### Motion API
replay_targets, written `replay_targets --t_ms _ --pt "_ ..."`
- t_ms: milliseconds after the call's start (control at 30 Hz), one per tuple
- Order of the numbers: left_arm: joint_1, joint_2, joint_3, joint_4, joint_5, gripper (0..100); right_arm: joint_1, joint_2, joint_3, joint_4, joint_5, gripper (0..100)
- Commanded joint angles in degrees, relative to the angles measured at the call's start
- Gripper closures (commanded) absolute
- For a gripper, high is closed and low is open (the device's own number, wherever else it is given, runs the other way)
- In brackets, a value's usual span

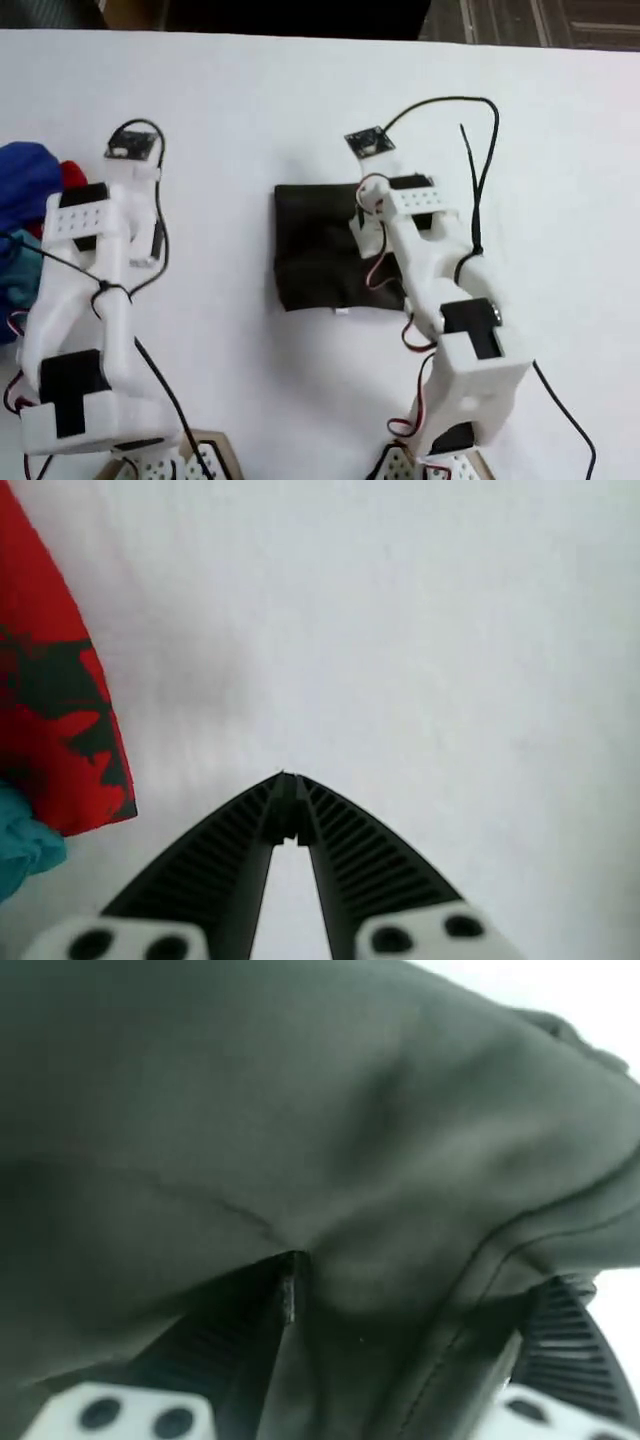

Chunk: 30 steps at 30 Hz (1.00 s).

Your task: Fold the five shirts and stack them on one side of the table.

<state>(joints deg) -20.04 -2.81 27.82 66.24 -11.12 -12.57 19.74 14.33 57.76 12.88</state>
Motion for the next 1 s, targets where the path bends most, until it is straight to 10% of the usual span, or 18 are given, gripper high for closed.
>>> replay_targets --t_ms 0,967 --pt "0.18 2.20 -1.10 -1.58 2.29 97 -0.13 1.71 -2.99 2.33 -1.58 64.9" --pt "0.79 4.66 -8.22 4.66 4.31 97 3.74 3.56 -4.04 3.65 -2.02 65.1"
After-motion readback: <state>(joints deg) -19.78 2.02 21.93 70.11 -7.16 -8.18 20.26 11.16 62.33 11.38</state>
